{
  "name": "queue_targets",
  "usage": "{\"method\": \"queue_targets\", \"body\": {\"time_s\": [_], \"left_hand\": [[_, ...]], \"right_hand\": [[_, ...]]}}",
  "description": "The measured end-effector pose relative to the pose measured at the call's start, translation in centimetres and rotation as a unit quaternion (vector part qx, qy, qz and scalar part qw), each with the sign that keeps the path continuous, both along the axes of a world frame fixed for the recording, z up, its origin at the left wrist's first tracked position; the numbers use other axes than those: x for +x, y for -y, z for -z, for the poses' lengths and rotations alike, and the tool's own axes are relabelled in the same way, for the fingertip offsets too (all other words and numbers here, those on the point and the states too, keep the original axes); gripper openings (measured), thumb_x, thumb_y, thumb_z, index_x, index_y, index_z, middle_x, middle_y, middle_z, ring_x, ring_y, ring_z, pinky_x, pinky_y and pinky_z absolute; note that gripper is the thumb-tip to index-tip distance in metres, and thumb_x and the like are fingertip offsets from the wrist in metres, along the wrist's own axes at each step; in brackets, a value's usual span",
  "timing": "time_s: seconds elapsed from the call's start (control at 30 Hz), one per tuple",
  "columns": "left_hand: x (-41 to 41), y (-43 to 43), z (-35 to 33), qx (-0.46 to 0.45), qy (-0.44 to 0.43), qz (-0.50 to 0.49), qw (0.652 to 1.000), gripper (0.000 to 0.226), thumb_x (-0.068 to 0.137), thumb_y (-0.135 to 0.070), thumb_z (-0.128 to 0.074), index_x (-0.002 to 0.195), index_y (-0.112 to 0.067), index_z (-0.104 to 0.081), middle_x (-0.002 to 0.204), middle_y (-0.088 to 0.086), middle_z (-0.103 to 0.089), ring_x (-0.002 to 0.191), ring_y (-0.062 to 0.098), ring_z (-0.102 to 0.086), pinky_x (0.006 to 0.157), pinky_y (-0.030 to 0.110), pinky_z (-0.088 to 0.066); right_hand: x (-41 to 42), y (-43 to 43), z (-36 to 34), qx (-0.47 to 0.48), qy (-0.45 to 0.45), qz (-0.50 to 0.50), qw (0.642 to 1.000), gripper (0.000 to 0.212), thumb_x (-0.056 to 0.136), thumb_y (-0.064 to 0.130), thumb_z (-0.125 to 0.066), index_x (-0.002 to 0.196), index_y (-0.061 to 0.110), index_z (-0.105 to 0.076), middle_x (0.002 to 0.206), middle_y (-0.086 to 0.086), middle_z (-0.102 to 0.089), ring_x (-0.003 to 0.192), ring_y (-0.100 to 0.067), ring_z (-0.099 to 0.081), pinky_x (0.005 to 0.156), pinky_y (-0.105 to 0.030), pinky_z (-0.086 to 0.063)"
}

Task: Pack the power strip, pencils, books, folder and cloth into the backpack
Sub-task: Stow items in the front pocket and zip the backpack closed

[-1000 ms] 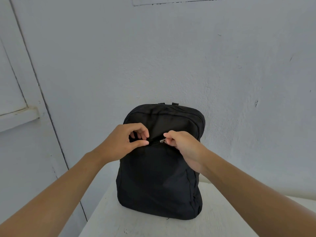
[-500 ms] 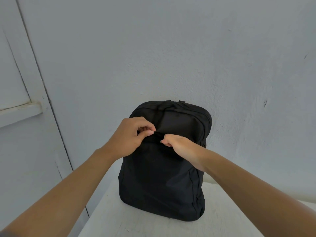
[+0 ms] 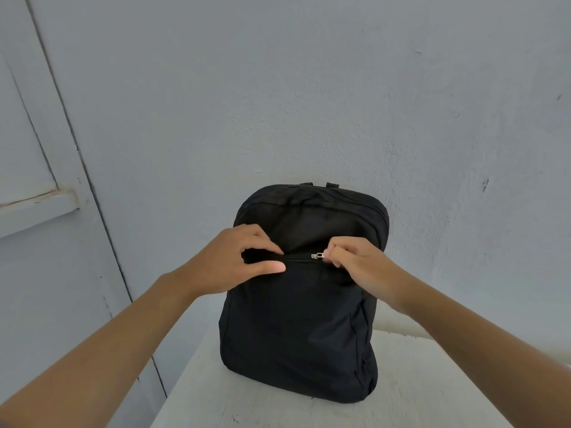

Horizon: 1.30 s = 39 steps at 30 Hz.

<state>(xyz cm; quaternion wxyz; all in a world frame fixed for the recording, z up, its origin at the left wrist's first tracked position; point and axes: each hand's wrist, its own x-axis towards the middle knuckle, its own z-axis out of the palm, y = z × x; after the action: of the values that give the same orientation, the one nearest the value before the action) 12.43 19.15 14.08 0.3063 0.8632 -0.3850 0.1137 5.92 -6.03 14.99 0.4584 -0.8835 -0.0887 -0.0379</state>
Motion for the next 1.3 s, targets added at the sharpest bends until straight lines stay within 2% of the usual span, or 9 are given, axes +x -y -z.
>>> {"method": "queue_targets", "body": {"time_s": [0.13,0.37,0.43,0.57,0.7,0.83,0.97,1.13,1.3], "left_hand": [[0.3,2.0,1.0,-0.001,0.092,-0.024,0.995,0.006,0.092,-0.036,-0.074,0.092,-0.030,-0.073,0.091,-0.016,-0.062,0.092,0.007,-0.056,0.078,0.029,-0.049],[0.9,3.0,1.1,-0.038,0.095,-0.045,0.994,0.012,0.091,-0.032,-0.074,0.083,-0.027,-0.067,0.084,-0.012,-0.059,0.086,0.010,-0.058,0.072,0.029,-0.050],[0.8,2.9,1.5,-0.068,0.082,-0.047,0.993,0.009,0.090,-0.030,-0.076,0.085,-0.026,-0.069,0.087,-0.012,-0.062,0.089,0.010,-0.061,0.075,0.029,-0.051],[0.4,3.8,2.8,-0.096,0.116,-0.067,0.986,0.007,0.090,-0.029,-0.076,0.088,-0.023,-0.073,0.089,-0.013,-0.063,0.090,0.008,-0.060,0.083,0.032,-0.052],[-0.3,3.2,3.6,-0.227,0.192,-0.162,0.941,0.014,0.084,-0.030,-0.082,0.089,-0.019,-0.075,0.106,-0.003,-0.058,0.104,0.013,-0.054,0.093,0.020,-0.044],[-0.1,2.1,4.2,-0.373,-0.052,-0.263,0.888,0.058,0.081,-0.062,-0.071,0.125,-0.026,-0.060,0.134,-0.003,-0.047,0.122,0.013,-0.049,0.102,0.033,-0.047],[1.1,2.7,6.3,-0.364,-0.287,-0.142,0.875,0.100,0.067,-0.099,-0.046,0.149,-0.043,-0.040,0.150,-0.019,-0.046,0.137,0.006,-0.046,0.121,0.042,-0.034],[0.4,7.4,6.1,-0.400,-0.307,-0.150,0.851,0.090,0.075,-0.096,-0.032,0.152,-0.050,-0.032,0.155,-0.018,-0.041,0.140,0.010,-0.042,0.118,0.039,-0.033],[-1.5,11.7,7.4,-0.421,-0.366,-0.115,0.822,0.103,0.058,-0.107,-0.034,0.150,-0.063,-0.024,0.162,-0.018,-0.028,0.147,0.013,-0.033,0.124,0.048,-0.026]], "right_hand": [[-0.6,2.1,1.2,-0.139,0.177,0.060,0.972,0.025,0.097,0.021,-0.061,0.073,0.016,-0.061,0.061,0.006,-0.058,0.055,-0.009,-0.048,0.055,-0.015,-0.038],[-2.6,4.9,4.5,-0.148,0.352,0.196,0.903,0.020,0.087,0.008,-0.071,0.071,0.016,-0.063,0.100,0.007,-0.052,0.085,-0.008,-0.050,0.072,-0.019,-0.042],[-2.6,6.7,4.9,-0.155,0.283,0.266,0.908,0.018,0.088,0.016,-0.072,0.071,0.015,-0.067,0.100,0.007,-0.054,0.093,-0.012,-0.049,0.082,-0.027,-0.039],[-2.8,7.2,5.5,0.126,-0.025,0.250,0.960,0.026,0.097,0.025,-0.060,0.077,0.012,-0.070,0.090,-0.007,-0.072,0.090,-0.026,-0.067,0.081,-0.037,-0.052],[-2.3,5.7,5.8,0.216,-0.033,0.246,0.944,0.029,0.100,0.045,-0.050,0.113,0.019,-0.053,0.115,-0.004,-0.061,0.102,-0.021,-0.062,0.095,-0.046,-0.052],[-1.5,3.8,5.3,0.215,0.005,0.217,0.952,0.066,0.092,0.061,-0.053,0.145,0.026,-0.034,0.133,0.007,-0.045,0.124,-0.020,-0.050,0.099,-0.034,-0.041],[0.0,2.5,5.8,0.269,-0.008,0.178,0.946,0.081,0.088,0.062,-0.060,0.154,0.031,-0.025,0.149,0.008,-0.041,0.137,-0.018,-0.043,0.116,-0.042,-0.036],[0.9,3.3,6.3,0.374,0.016,0.184,0.909,0.052,0.095,0.059,-0.052,0.142,0.041,-0.041,0.139,0.012,-0.053,0.127,-0.015,-0.052,0.112,-0.046,-0.042],[1.5,7.1,5.2,0.342,0.079,0.207,0.913,0.032,0.101,0.056,-0.044,0.125,0.039,-0.054,0.126,0.014,-0.061,0.118,-0.010,-0.058,0.107,-0.044,-0.047]]}}
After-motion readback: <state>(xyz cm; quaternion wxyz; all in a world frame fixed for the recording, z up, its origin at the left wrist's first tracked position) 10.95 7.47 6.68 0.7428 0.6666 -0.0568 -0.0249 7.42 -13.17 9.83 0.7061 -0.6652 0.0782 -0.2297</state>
